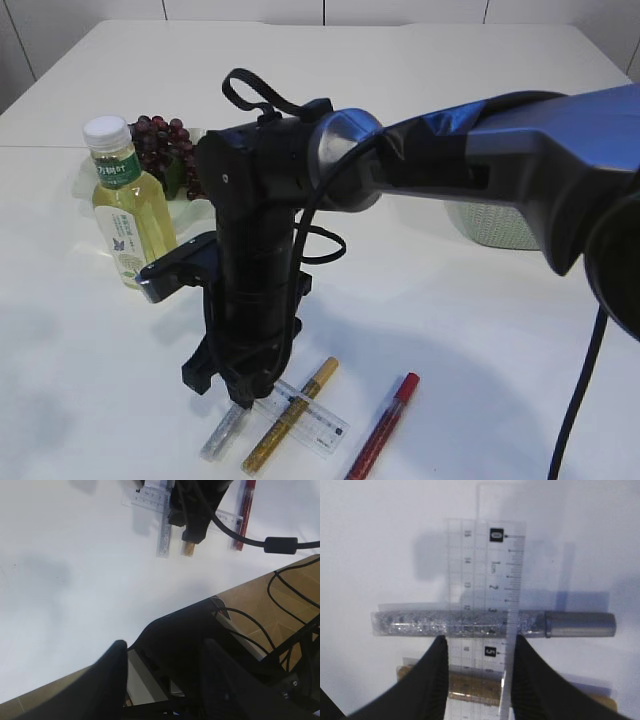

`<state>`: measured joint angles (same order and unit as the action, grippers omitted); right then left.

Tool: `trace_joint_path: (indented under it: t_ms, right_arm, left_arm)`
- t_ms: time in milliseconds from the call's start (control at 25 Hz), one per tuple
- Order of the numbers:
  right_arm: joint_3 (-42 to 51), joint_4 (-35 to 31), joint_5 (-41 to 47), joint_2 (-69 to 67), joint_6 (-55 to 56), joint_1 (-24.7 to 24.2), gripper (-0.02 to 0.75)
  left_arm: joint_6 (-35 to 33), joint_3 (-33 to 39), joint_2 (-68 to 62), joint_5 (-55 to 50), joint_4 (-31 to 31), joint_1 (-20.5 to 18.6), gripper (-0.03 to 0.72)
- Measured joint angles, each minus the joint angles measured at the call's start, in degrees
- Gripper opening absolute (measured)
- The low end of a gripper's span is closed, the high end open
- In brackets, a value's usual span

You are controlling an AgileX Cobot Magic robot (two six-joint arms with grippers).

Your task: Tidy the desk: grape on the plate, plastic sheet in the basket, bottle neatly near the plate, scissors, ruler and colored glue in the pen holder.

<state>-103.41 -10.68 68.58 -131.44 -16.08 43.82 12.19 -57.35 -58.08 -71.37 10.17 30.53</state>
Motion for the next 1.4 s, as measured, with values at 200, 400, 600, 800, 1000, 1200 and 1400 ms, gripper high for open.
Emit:
trace_joint_path:
  t_ms: [200, 400, 600, 800, 1000, 1200, 1400]
  right_arm:
    - [-1.9, 0.0, 0.5, 0.0, 0.0, 0.0, 0.282]
    - [-1.9, 0.1, 0.7, 0.0, 0.0, 0.0, 0.281]
    - [-1.9, 0.2, 0.7, 1.8, 0.6, 0.0, 0.281]
    - [-1.8, 1.7, -2.2, 4.0, 1.4, 0.0, 0.281]
    - [5.3, 3.7, -10.8, 9.0, 2.4, 0.0, 0.281]
    - [17.3, 7.7, -24.3, 17.8, 3.2, 0.0, 0.281]
    - [27.4, 11.2, -36.6, 26.0, 5.6, -1.5, 0.281]
  left_arm:
    - [0.0, 0.0, 0.0, 0.0, 0.0, 0.0, 0.349]
    - [0.0, 0.0, 0.0, 0.0, 0.0, 0.0, 0.349]
    - [0.0, 0.0, 0.0, 0.0, 0.0, 0.0, 0.347]
    - [0.0, 0.2, 0.0, 0.0, 0.0, 0.0, 0.343]
    - [0.0, 0.2, 0.0, 0.0, 0.0, 0.0, 0.342]
    - [0.0, 0.2, 0.0, 0.0, 0.0, 0.0, 0.342]
    - [0.0, 0.2, 0.0, 0.0, 0.0, 0.0, 0.342]
